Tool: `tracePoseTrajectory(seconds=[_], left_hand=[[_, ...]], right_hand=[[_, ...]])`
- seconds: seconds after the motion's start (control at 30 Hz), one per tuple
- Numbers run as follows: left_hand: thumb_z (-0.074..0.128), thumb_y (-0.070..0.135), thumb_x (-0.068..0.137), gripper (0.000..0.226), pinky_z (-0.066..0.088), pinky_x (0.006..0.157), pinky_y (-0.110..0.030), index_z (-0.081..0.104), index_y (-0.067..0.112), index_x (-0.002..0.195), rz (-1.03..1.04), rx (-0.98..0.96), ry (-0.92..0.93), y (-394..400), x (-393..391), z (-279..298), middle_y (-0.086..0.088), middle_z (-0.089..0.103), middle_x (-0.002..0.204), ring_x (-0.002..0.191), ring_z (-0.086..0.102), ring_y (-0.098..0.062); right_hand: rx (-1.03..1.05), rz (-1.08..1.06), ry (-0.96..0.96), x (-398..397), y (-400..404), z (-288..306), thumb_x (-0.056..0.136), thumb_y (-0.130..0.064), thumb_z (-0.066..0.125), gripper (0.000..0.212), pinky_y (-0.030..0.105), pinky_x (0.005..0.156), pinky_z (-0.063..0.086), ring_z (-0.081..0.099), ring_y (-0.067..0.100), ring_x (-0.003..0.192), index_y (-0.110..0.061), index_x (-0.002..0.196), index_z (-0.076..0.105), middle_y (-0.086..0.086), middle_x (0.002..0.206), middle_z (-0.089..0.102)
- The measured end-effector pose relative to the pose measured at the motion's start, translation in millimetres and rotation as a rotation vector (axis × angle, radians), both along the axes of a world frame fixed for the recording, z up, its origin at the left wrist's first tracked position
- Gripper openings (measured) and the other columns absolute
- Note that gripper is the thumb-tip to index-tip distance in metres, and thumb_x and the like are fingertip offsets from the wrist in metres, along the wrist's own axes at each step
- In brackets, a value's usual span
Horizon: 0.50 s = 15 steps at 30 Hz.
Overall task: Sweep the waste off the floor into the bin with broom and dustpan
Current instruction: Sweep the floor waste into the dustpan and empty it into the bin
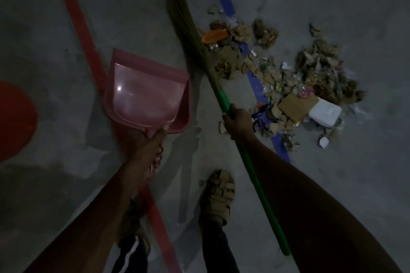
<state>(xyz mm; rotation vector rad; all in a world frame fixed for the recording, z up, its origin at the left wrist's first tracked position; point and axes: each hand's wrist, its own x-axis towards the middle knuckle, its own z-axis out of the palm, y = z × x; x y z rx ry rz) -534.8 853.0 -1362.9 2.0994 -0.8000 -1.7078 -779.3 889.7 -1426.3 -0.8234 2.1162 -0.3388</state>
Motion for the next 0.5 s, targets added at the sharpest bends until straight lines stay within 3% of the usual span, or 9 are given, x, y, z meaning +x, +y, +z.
tracePoseTrajectory(seconds=[0.17, 0.33, 0.5], left_hand=[[0.076, 0.05, 0.086, 0.04, 0.027, 0.039, -0.014, 0.052, 0.02, 0.077, -0.112, 0.054, -0.005, 6, -36, 0, 0.005, 0.038, 0.043, 0.029, 0.032, -0.008], [0.075, 0.045, 0.088, 0.041, 0.026, 0.038, -0.014, 0.051, 0.016, 0.074, -0.199, 0.043, 0.001, 18, -72, 3, 0.002, 0.038, 0.046, 0.03, 0.032, -0.008], [0.078, 0.046, 0.086, 0.049, 0.028, 0.038, -0.016, 0.049, 0.014, 0.062, -0.271, 0.032, -0.055, 31, -96, 3, 0.003, 0.042, 0.042, 0.029, 0.034, -0.009]], right_hand=[[-0.003, -0.117, 0.034, -35, 69, 0, 0.097, -0.021, 0.054, 0.033, 0.052, 0.062, 0.058, 0.064, 0.032, 0.067, -0.006, 0.127, 0.056, 0.015, 0.081, 0.065], [0.092, -0.245, 0.105, -65, 154, 2, 0.098, -0.025, 0.056, 0.034, 0.036, 0.058, 0.053, 0.062, 0.025, 0.065, -0.007, 0.127, 0.059, 0.012, 0.081, 0.065], [0.095, -0.167, 0.304, -73, 225, 9, 0.098, -0.022, 0.055, 0.044, 0.029, 0.064, 0.037, 0.05, 0.023, 0.077, -0.003, 0.136, 0.048, 0.019, 0.105, 0.057]])
